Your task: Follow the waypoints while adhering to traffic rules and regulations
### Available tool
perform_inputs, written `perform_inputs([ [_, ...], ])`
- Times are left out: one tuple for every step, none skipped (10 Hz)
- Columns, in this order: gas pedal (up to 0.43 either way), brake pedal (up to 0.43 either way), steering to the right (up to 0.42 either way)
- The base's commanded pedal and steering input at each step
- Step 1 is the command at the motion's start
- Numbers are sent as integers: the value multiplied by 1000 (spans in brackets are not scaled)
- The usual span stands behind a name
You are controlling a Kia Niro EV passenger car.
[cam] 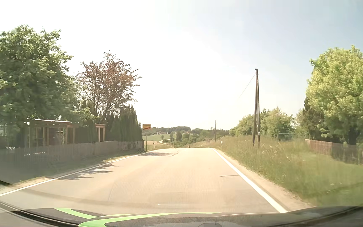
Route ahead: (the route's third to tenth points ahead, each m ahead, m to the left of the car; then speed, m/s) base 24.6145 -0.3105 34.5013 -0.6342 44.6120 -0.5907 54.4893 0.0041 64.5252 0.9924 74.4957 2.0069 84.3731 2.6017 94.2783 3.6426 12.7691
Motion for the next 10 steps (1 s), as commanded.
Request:
perform_inputs([
  [0,0,21],
  [0,0,18],
  [0,0,14],
  [0,37,12],
  [0,91,10],
  [0,104,10],
  [0,122,9],
  [0,140,9],
  [0,146,8],
  [0,146,8],
])
